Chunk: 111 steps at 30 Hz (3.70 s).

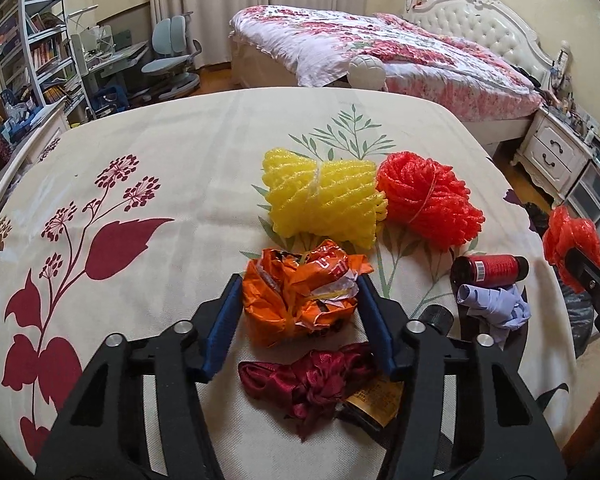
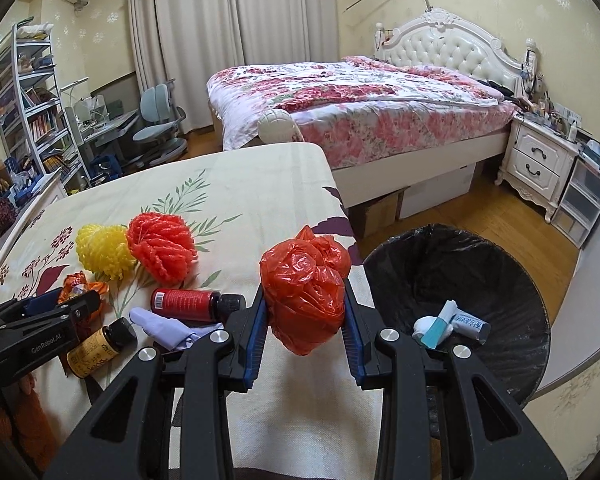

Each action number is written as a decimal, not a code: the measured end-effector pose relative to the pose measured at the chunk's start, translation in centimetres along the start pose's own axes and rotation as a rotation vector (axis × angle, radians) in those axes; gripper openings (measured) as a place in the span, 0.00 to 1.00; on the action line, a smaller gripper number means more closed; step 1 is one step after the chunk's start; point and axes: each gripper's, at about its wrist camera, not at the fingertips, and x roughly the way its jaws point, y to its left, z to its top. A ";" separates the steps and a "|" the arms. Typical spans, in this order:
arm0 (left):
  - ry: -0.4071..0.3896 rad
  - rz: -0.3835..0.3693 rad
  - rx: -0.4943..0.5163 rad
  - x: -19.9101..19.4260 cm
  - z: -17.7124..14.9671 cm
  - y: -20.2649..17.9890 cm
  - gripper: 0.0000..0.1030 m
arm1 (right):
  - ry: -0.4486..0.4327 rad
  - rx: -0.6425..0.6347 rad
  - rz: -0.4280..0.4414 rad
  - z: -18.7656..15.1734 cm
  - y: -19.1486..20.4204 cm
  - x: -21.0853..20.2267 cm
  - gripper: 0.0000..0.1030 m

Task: Collect trash
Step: 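Close the left tool on the orange crinkled wrapper while the right tool grasps a red plastic bag, then carry the orange wrapper and red bag over the black bin with both tools, then open both tools to drop the wrapper and red bag into the bin, then move both tools back over the remaining items on the bed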

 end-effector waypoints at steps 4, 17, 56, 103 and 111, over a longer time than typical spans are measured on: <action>-0.026 0.006 0.005 -0.5 -0.2 0.0 0.50 | -0.001 0.001 -0.001 0.0 0.0 0.0 0.33; -0.152 -0.003 -0.017 -5.7 0.7 0.8 0.50 | -0.045 0.002 -0.006 0.4 -0.8 -1.9 0.33; -0.162 -0.198 0.289 0.5 1.9 -22.5 0.50 | 0.000 0.205 -0.235 -0.4 -14.4 0.5 0.33; -0.180 -0.051 0.178 -3.7 0.1 -11.6 0.87 | 0.001 0.116 -0.156 -1.6 -7.6 -1.6 0.66; -0.150 0.036 0.095 -4.5 -1.8 -5.3 0.87 | 0.015 0.047 -0.100 -2.0 -3.9 -1.6 0.66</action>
